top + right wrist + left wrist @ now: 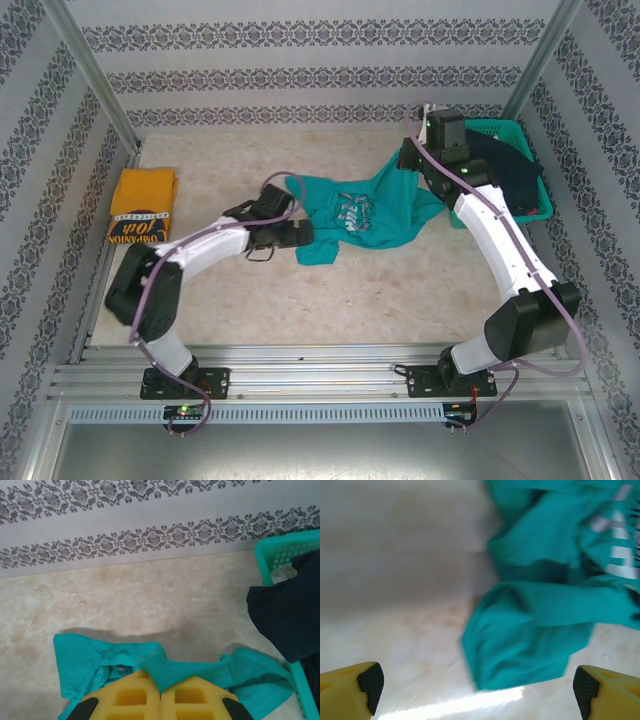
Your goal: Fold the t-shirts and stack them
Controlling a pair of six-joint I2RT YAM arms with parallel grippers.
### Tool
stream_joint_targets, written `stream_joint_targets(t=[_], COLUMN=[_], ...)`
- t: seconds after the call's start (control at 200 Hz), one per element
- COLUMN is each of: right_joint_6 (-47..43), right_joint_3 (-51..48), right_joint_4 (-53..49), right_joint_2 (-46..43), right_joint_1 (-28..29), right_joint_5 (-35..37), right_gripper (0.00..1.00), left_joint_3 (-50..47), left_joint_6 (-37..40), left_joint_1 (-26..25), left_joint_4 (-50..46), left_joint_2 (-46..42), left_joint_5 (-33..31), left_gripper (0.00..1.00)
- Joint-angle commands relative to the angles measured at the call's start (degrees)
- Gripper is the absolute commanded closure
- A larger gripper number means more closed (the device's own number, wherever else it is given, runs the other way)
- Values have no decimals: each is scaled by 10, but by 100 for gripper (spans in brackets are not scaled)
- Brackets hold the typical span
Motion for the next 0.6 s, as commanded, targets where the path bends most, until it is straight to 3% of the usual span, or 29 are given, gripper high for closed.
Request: stream_joint_targets(t=[0.0, 0.105, 0.235, 0.305, 0.38, 0.455, 0.595], right_joint_6=[20, 26, 30, 34, 37, 37, 42], right_joint_3=[-16, -28, -41, -45, -45, -42, -31], right_joint_4=[15, 12, 7, 7, 4, 4, 7], right_joint_2=[-28, -37, -47, -51, -53, -54, -53], right_joint_1=[-13, -25, -40, -48, -52, -56, -59], right_joint_5=[-12, -15, -17, -24, -28, -34, -46], right_gripper=[100, 100, 100, 100, 100, 100, 100], left_joint_3=[66, 121, 137, 130, 127, 133, 136], left_joint_6=[72, 44, 0, -21, -39, -29, -3], left_joint_1=[-15, -16, -22, -25, -26, -25, -20], left_joint_4=[-1, -17, 1, 20, 32, 29, 9], left_joint_2=[68, 123, 152, 158, 158, 148, 115], left_joint_5=[39, 64, 96, 108, 107, 89, 60], left_gripper=[3, 6, 22, 41, 74, 99, 100])
